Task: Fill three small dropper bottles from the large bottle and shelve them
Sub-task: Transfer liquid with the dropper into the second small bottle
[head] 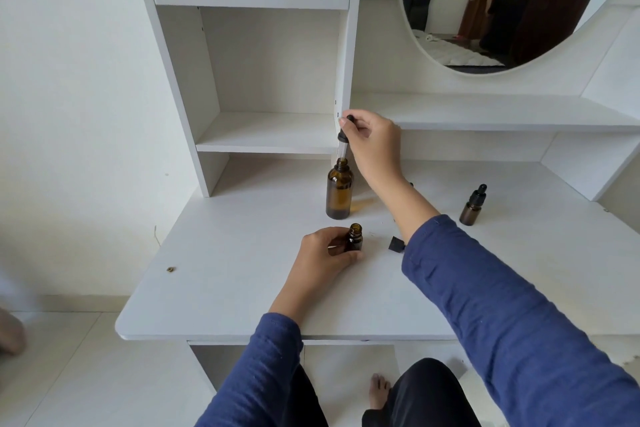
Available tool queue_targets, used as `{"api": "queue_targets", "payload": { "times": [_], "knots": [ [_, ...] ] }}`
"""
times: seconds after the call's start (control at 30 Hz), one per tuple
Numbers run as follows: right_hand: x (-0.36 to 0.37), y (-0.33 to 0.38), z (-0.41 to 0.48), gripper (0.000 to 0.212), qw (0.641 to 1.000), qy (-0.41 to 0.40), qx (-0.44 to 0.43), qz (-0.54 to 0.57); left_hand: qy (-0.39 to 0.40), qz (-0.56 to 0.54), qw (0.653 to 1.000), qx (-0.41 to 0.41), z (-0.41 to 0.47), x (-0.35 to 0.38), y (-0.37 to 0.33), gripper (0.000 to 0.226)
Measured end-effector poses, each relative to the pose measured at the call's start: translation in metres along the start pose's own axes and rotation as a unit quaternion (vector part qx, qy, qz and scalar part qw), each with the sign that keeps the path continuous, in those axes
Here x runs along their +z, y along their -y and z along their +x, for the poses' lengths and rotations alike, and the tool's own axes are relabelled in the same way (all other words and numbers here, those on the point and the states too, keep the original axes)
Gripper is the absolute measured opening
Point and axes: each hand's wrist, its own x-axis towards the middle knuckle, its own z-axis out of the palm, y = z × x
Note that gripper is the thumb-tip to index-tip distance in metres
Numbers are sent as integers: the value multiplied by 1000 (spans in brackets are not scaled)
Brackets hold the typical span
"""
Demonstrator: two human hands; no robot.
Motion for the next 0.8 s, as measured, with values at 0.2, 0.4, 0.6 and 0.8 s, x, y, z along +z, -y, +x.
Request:
{"api": "queue_targets", "payload": {
  "times": [0.2,0.4,0.6,0.8],
  "knots": [
    [-14,27,13,17,995,-47,-85,32,-4,5,1000,4,-1,0,-1,27],
    [-29,31,-3,18,989,-54,-126,47,-11,7,1000,2,-1,1,0,29],
    [-38,24,-32,15,993,-22,-109,48,-8,-17,1000,0,-2,2,0,25],
    [-42,16,-48,16,995,-1,-89,44,-19,-2,1000,9,-2,2,2,25]
  ]
}}
